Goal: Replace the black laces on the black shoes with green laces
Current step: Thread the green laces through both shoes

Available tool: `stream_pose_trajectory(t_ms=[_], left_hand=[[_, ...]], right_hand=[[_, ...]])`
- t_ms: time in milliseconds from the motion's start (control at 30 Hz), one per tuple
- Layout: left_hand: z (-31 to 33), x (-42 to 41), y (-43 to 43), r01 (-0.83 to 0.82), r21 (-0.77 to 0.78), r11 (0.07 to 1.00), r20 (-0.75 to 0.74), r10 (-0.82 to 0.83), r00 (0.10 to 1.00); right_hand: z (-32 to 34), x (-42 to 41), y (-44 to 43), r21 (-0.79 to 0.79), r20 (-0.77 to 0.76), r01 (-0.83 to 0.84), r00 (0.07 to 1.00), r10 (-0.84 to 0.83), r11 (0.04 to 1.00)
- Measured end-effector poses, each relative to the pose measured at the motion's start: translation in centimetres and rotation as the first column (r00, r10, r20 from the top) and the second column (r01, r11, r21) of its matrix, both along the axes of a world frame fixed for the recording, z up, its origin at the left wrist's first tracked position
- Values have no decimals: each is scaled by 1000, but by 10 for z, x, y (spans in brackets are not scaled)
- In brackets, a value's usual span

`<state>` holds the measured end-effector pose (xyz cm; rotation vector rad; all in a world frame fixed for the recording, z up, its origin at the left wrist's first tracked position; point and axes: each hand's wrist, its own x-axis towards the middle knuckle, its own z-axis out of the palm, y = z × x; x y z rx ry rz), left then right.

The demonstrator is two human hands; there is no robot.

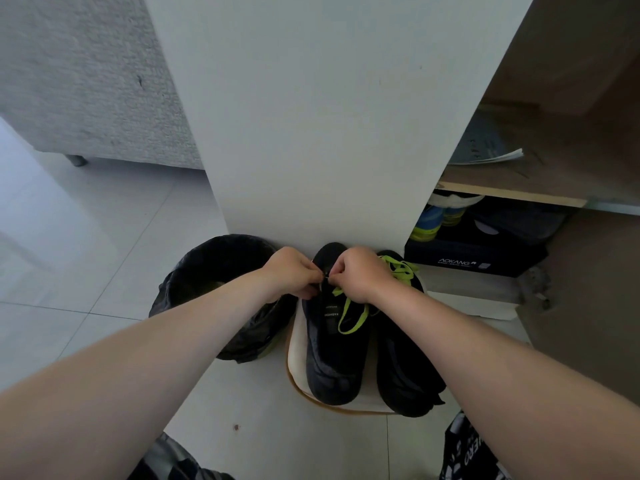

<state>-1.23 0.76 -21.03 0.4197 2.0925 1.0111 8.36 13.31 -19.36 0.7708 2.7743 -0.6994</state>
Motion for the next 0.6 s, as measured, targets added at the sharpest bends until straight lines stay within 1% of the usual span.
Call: stream_pose_trajectory(t_ms=[167, 300, 400, 467, 533, 600], left_hand=[[4, 3, 2, -1, -43, 999, -62, -1, 998], [10, 7, 8, 58, -130, 990, -114, -73, 991], [9, 10, 11, 61, -127, 990, -186, -84, 979], [7, 10, 9, 43, -93, 995, -177, -59, 982], [6, 8, 6, 14, -66, 998, -149, -24, 989], [4, 7, 3, -24, -42, 999, -114, 20, 993]], right_hand=[[-2, -1, -4, 8, -3, 9, 1000, -9, 1000], [-2, 1, -2, -26, -32, 22, 999, -23, 999], [-3, 1, -1, -25, -10, 27, 1000, -27, 999], [-3, -1, -3, 72, 15, -4, 1000, 3, 997], [-1, -2, -9, 224, 33, -61, 998, 55, 973], [1, -2, -15, 307, 22, -84, 996, 81, 948]])
